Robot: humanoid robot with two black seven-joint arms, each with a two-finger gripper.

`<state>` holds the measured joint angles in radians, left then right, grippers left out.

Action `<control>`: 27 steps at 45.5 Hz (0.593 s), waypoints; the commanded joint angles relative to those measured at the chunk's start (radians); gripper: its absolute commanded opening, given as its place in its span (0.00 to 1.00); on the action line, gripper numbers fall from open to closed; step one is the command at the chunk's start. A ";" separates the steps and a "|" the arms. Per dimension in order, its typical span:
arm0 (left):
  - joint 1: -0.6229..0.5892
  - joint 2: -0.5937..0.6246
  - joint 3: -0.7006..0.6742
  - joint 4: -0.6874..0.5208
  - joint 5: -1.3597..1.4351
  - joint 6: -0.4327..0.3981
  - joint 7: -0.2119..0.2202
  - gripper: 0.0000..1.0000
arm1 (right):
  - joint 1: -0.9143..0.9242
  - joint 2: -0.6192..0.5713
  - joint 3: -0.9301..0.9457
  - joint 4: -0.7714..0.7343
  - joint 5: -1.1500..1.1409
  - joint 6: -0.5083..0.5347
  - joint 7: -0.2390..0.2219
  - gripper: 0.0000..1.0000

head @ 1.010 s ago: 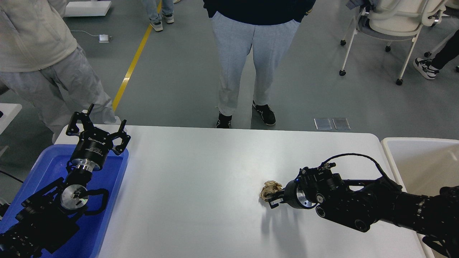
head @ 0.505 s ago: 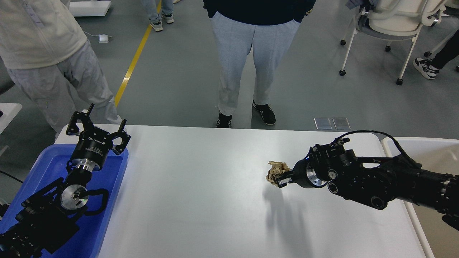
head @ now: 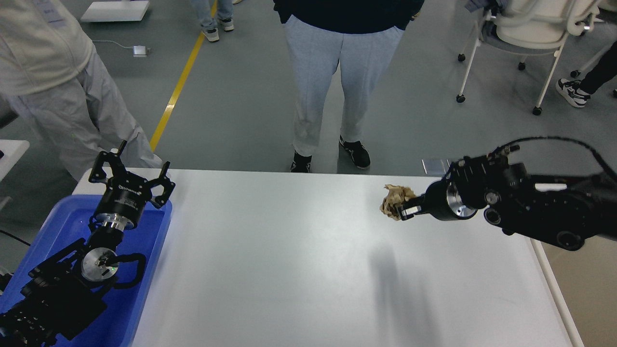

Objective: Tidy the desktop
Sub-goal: 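Lift the paper ball and carry it with the right gripper toward the white bin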

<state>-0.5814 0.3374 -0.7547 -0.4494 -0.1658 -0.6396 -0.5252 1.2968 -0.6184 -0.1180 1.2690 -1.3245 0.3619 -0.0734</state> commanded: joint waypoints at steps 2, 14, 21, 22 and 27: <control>0.000 0.000 0.000 0.000 0.000 0.000 -0.001 1.00 | 0.154 -0.172 0.021 0.124 0.031 0.118 0.000 0.00; 0.000 0.000 0.000 0.000 0.000 0.000 -0.001 1.00 | 0.202 -0.222 0.037 0.154 0.045 0.161 0.004 0.00; 0.000 0.000 0.000 0.000 0.000 0.000 -0.001 1.00 | 0.187 -0.271 0.037 0.153 0.047 0.155 0.004 0.00; 0.000 0.000 0.000 0.000 0.000 0.000 -0.001 1.00 | 0.187 -0.279 0.035 0.153 0.047 0.154 0.006 0.00; 0.000 0.000 0.000 0.000 0.000 0.001 -0.001 1.00 | 0.159 -0.334 0.037 0.138 0.047 0.147 0.023 0.00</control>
<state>-0.5811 0.3375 -0.7547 -0.4495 -0.1657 -0.6396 -0.5261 1.4737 -0.8576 -0.0852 1.4099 -1.2827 0.5063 -0.0675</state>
